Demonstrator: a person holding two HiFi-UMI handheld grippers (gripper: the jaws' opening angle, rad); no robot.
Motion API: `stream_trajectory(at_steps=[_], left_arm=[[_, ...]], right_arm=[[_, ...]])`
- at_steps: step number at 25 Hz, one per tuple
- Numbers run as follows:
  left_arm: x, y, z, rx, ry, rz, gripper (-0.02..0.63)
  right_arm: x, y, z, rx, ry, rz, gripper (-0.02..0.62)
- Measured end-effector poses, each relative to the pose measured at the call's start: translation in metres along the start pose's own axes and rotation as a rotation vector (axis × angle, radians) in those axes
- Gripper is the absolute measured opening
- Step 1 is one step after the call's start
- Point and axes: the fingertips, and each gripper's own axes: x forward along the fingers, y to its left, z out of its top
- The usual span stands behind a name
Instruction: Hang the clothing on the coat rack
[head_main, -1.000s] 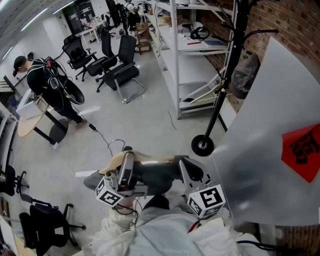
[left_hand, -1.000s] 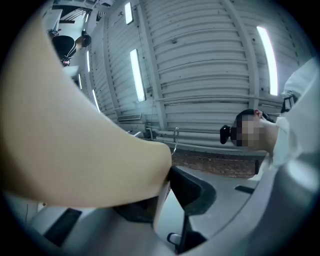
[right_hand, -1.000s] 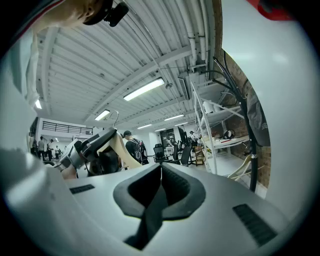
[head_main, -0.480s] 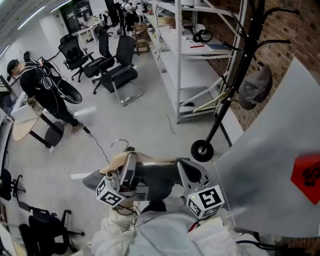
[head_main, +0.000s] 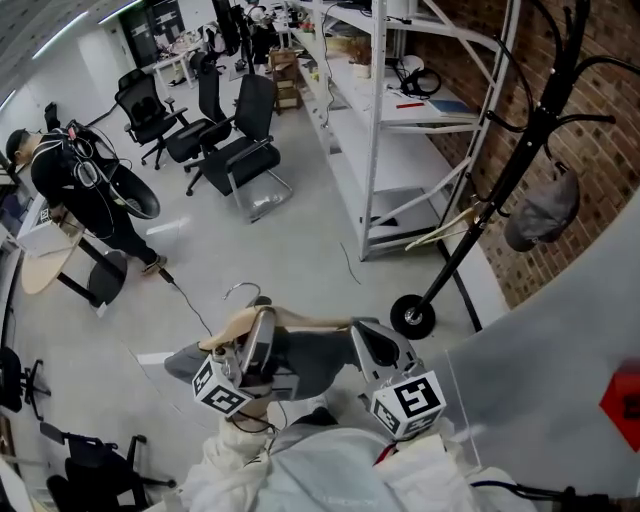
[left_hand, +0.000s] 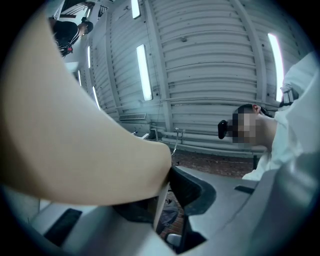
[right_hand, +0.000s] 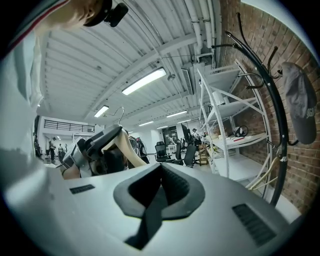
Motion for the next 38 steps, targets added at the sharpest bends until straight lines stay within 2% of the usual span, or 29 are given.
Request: stream_trajectory(at_steps=[9, 16, 29, 38], left_arm=[[0.009, 0.064, 0.036, -0.01, -0.002, -0.004, 0.103], [0.016, 0.1, 0.055, -0.028, 0.015, -0.034, 0.103], [0.054, 0.157, 0.03, -0.116, 0.064, -0.069, 0.103], [0.114, 0.196, 0.003, -0.174, 0.103, -0.12, 0.103]], right_arm=[[0.073, 0.002, 0.002, 0.007, 0.011, -0.007, 0.025], [0.107, 0.0, 0.003, 0.008, 0.008, -0.07, 0.025], [0.142, -0.041, -0.002, 0.013, 0.035, -0.147, 0.025], [0.178, -0.107, 0.013, 0.013, -0.003, -0.198, 0.025]])
